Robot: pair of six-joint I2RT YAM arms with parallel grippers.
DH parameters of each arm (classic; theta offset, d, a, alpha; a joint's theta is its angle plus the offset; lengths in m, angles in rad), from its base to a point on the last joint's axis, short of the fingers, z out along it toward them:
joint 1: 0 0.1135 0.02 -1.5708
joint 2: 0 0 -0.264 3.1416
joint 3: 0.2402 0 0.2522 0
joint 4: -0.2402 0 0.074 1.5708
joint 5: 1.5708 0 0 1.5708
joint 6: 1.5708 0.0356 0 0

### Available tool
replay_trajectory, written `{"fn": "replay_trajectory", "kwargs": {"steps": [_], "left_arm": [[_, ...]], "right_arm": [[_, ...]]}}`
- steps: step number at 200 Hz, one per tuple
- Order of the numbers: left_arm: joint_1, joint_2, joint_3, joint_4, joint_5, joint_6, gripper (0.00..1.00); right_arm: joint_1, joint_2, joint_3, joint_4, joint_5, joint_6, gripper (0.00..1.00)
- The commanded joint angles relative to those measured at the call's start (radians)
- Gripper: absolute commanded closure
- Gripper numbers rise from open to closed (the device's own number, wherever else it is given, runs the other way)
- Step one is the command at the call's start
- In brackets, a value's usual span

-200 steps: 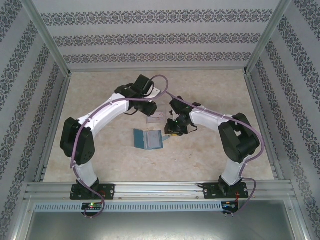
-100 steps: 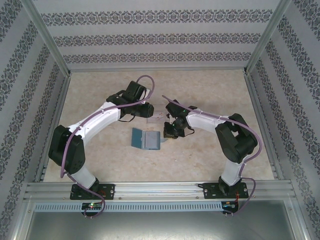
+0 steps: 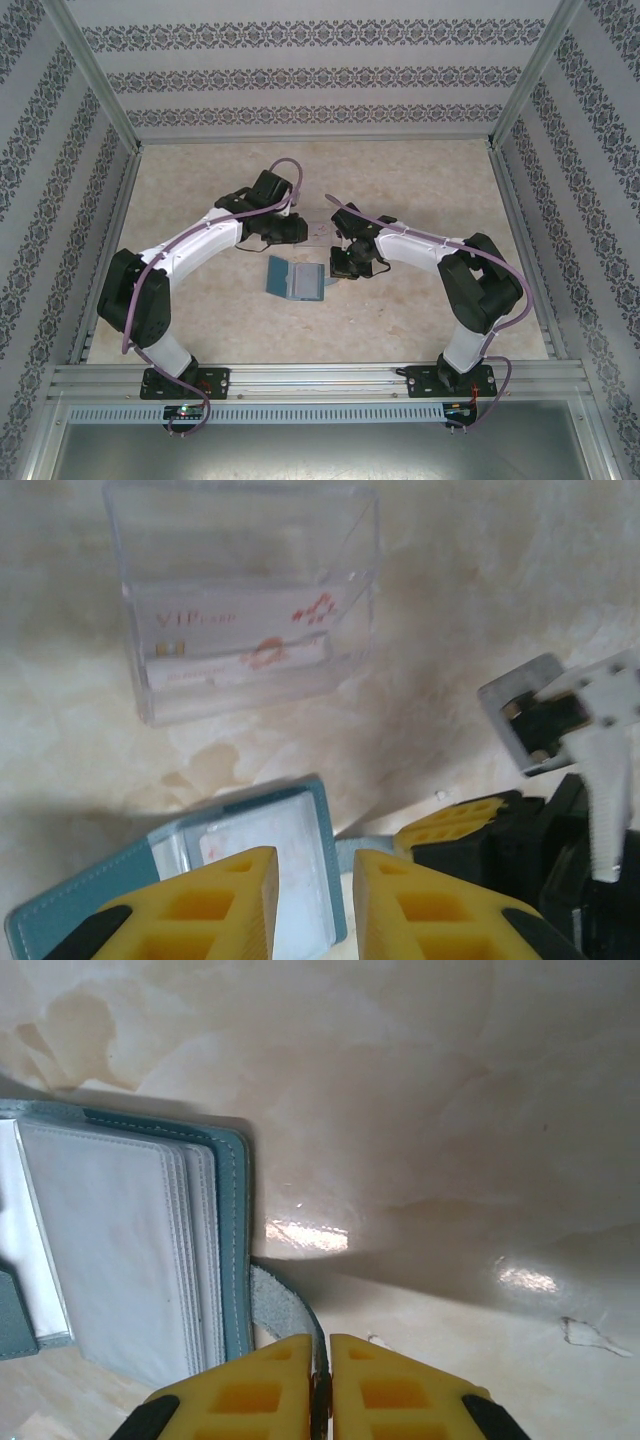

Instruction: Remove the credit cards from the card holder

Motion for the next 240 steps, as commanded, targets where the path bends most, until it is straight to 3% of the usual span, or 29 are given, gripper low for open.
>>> {"fn": "replay_trajectory", "kwargs": {"steps": [1, 77, 123, 240], "left_arm": [[0.003, -0.002, -0.041, 0.027, 0.048, -0.090, 0.73], [-0.043, 0.047, -0.166, 0.178, 0.201, -0.253, 0.77], [-0.084, 0.103, -0.172, 0.181, 0.226, -0.290, 0.83], [-0.122, 0.213, -0.133, 0.140, 0.247, -0.265, 0.80]], "right_arm": [[-0.005, -0.017, -0.002, -0.026, 0.034, 0.005, 0.86], [-0.020, -0.019, -0.009, -0.016, 0.011, -0.002, 0.76], [-0.025, 0.000, -0.015, -0.001, -0.009, -0.005, 0.82], [-0.031, -0.003, -0.006, -0.011, -0.014, -0.015, 0.83]]}}
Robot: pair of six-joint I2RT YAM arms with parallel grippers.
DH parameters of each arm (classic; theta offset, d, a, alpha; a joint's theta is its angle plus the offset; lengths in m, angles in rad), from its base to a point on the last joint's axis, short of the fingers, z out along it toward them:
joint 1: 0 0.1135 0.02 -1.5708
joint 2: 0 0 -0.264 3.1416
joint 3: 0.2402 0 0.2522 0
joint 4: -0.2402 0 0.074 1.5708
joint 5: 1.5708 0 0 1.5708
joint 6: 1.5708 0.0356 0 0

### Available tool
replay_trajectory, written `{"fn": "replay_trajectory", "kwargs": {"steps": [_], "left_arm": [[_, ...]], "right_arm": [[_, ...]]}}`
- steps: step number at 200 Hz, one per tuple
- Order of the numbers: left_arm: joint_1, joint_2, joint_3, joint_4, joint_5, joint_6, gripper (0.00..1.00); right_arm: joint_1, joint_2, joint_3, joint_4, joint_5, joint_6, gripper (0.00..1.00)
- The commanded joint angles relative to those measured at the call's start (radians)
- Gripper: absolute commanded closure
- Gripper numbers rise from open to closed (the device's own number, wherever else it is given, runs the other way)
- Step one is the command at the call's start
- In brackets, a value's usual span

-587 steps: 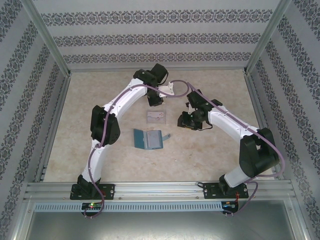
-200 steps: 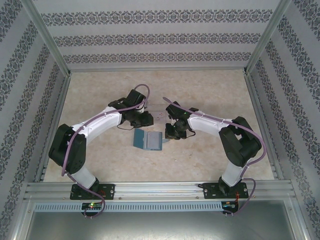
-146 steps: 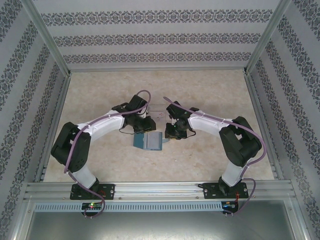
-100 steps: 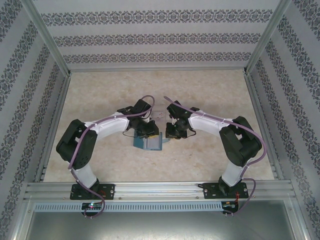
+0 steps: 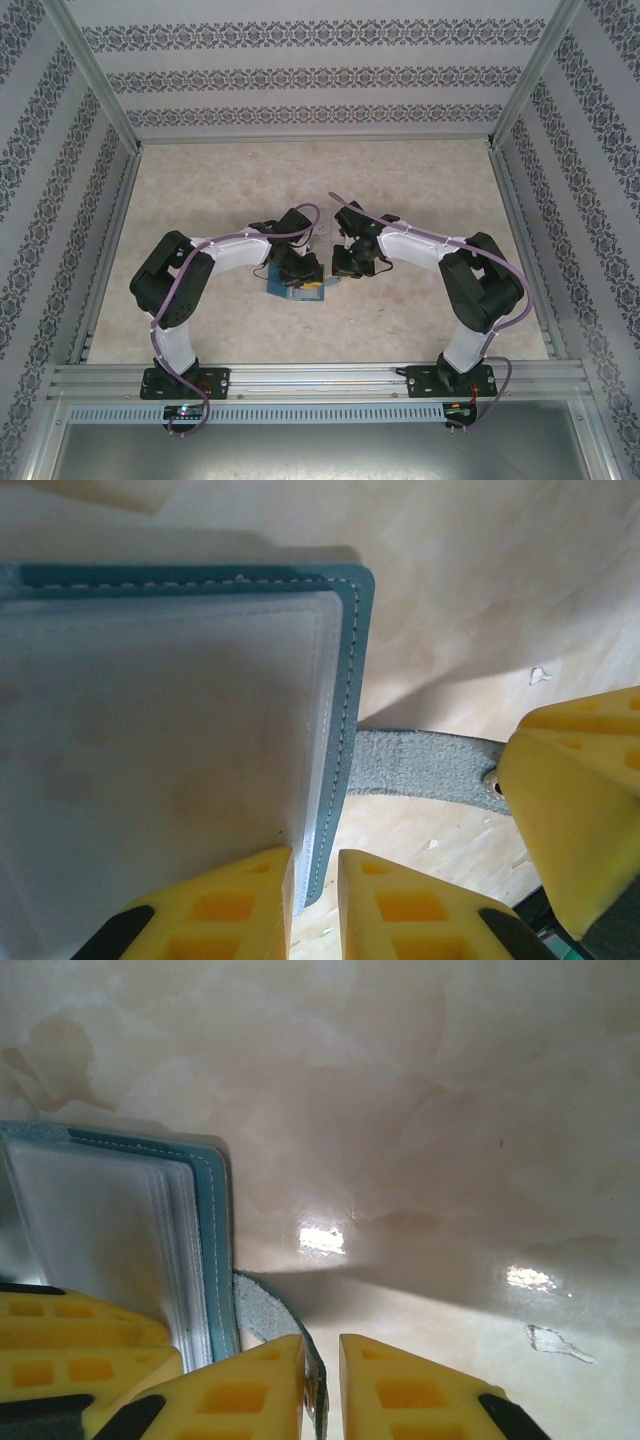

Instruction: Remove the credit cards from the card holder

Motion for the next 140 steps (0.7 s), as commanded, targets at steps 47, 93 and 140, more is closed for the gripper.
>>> {"fn": "replay_trajectory", "kwargs": {"steps": [47, 93, 140], "left_arm": [[-0.016, 0.020, 0.056, -0.086, -0.049, 0.045, 0.79], [-0.027, 0.032, 0.088, -0.177, -0.118, 0.088, 0.78], [-0.049, 0.053, 0.130, -0.268, -0.193, 0.116, 0.75]], "right_arm": [[-0.009, -0.003, -0.001, -0.017, -0.007, -0.014, 0.84], [-0.011, -0.002, 0.000, -0.021, -0.006, -0.018, 0.84], [-0.013, -0.004, -0.001, -0.022, -0.007, -0.020, 0.85]]}}
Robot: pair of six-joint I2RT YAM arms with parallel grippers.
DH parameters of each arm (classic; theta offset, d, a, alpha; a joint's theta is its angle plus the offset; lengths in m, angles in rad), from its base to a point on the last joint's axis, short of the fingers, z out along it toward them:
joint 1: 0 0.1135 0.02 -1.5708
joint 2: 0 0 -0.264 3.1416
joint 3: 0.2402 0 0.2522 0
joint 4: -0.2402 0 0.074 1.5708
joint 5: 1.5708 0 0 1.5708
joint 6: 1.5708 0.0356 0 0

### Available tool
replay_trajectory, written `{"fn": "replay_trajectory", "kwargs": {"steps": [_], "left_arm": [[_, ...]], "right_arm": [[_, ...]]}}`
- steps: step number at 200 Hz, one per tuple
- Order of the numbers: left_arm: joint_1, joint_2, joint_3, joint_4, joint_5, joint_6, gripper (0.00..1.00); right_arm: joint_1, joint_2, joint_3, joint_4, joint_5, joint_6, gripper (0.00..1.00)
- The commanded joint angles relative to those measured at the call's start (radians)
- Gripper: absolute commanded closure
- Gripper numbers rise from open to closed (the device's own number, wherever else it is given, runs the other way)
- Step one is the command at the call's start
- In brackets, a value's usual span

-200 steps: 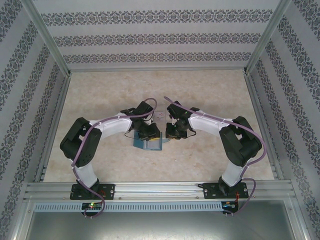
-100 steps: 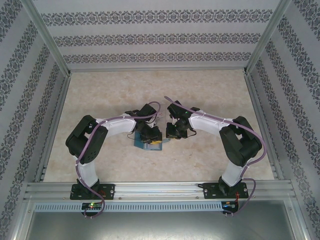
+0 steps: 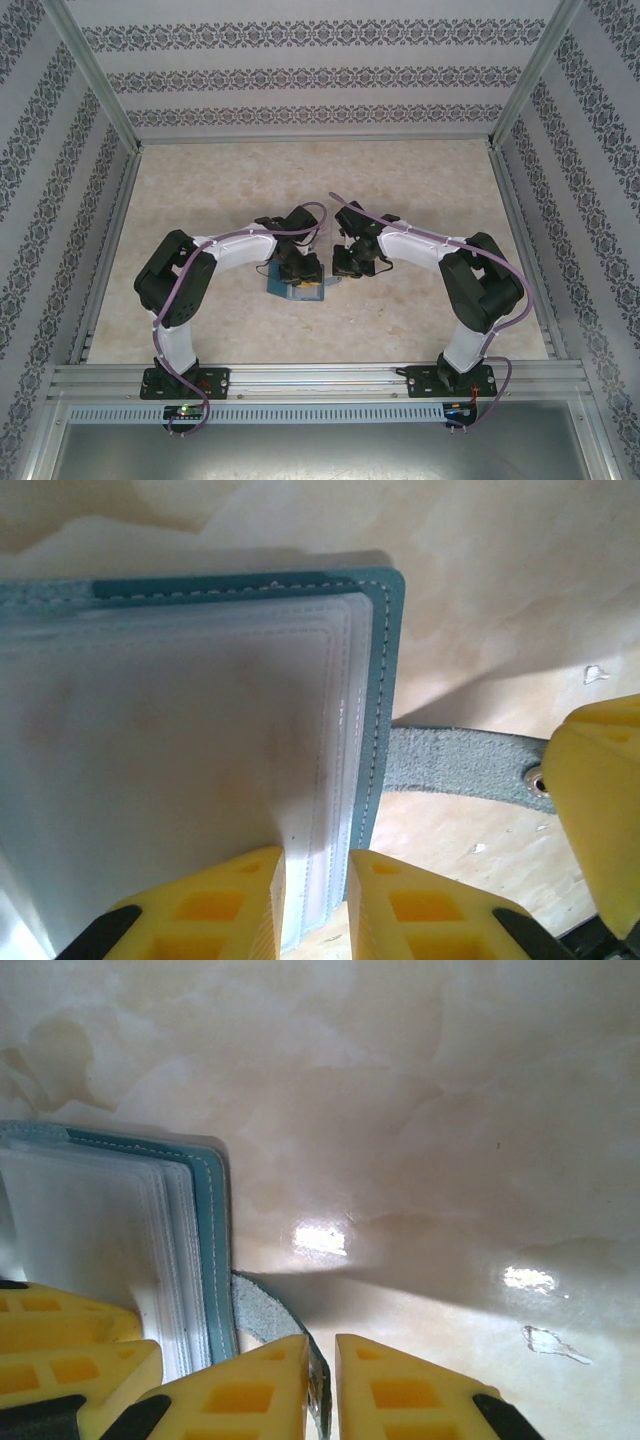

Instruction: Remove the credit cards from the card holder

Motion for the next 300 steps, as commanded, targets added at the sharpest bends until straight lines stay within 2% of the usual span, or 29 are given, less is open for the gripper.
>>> {"fn": "replay_trajectory", "kwargs": {"steps": [1, 151, 226, 256, 300], "left_arm": [[-0.023, 0.034, 0.037, -0.105, -0.073, 0.041, 0.75], [-0.078, 0.072, 0.218, -0.403, -0.379, 0.100, 0.59], [-0.078, 0.055, 0.242, -0.466, -0.439, 0.120, 0.55], [-0.078, 0.036, 0.236, -0.465, -0.449, 0.116, 0.63], [-0.079, 0.003, 0.221, -0.449, -0.466, 0.110, 0.84]], "right_arm": [[-0.007, -0.003, -0.001, -0.020, -0.007, -0.015, 0.85], [-0.015, -0.005, -0.016, -0.008, -0.015, -0.024, 0.85], [-0.021, -0.009, -0.019, -0.007, -0.017, -0.028, 0.85], [-0.024, -0.011, -0.018, -0.010, -0.016, -0.030, 0.85], [-0.023, -0.012, -0.019, -0.016, -0.009, -0.030, 0.87]]}}
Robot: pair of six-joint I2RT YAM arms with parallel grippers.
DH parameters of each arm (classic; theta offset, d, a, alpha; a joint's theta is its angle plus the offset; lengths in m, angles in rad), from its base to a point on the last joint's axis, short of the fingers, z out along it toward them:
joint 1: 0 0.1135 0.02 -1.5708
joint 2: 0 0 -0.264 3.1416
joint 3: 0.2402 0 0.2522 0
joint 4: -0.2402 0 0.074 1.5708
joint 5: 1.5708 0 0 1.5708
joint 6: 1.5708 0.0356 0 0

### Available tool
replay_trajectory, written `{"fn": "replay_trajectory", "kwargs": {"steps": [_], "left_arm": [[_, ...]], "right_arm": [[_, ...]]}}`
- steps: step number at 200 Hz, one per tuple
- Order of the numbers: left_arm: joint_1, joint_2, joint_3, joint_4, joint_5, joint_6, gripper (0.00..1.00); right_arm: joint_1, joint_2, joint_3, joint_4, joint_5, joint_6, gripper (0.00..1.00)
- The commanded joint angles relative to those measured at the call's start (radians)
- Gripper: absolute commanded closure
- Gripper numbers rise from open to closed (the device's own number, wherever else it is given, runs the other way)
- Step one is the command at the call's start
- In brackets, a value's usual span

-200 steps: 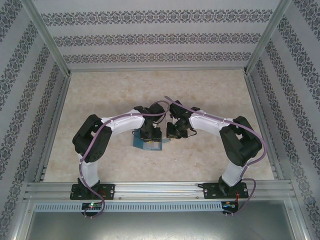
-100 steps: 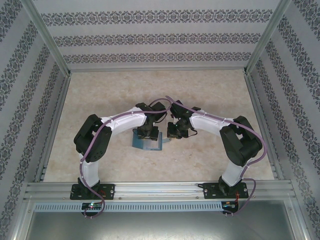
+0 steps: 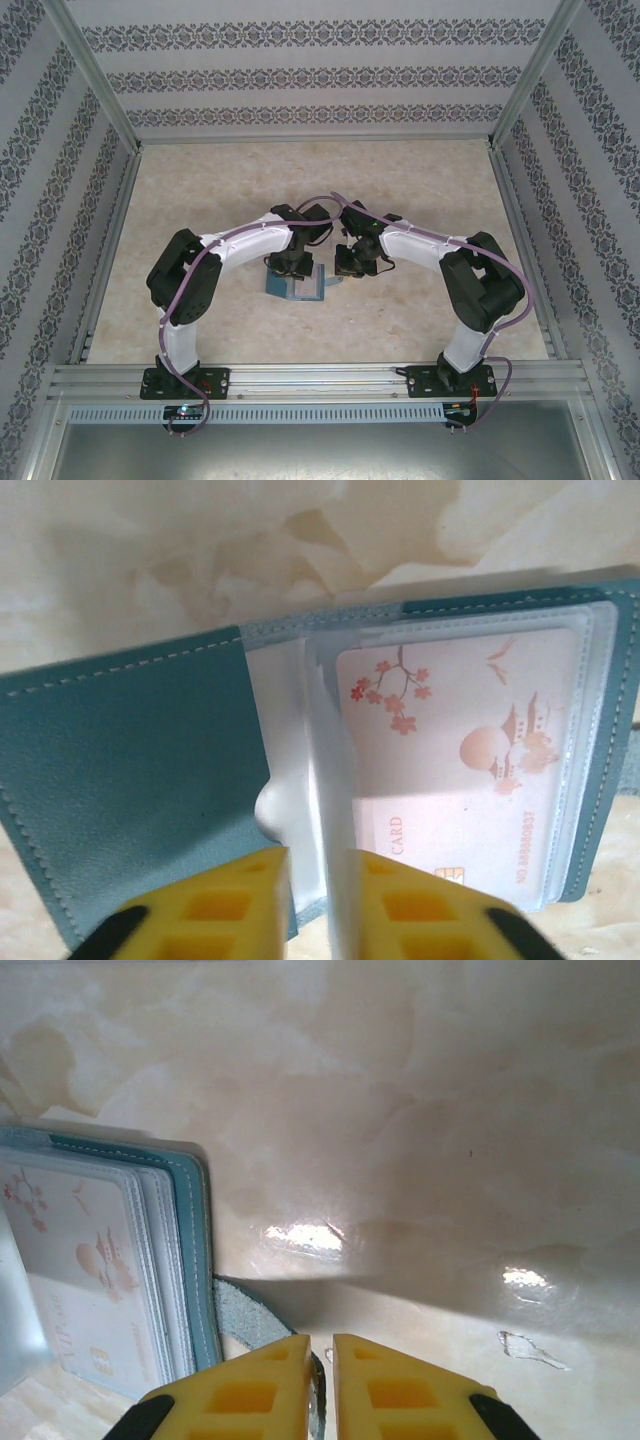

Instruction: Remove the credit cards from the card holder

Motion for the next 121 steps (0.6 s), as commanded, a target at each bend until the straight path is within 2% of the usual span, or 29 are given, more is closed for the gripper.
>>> {"fn": "replay_trajectory", "kwargs": {"steps": [1, 56, 121], "left_arm": [[-0.011, -0.047, -0.005, -0.034, -0.032, 0.008, 0.85], [-0.009, -0.061, -0.030, -0.016, -0.027, 0.004, 0.92], [0.001, -0.052, -0.098, -0.014, -0.046, 0.005, 0.91]], "right_arm": [[-0.010, -0.012, -0.012, -0.017, -0.005, -0.010, 0.87], [-0.012, -0.012, -0.006, -0.028, 0.007, -0.012, 0.90], [-0.033, -0.037, -0.014, -0.058, 0.043, -0.028, 0.92]]}}
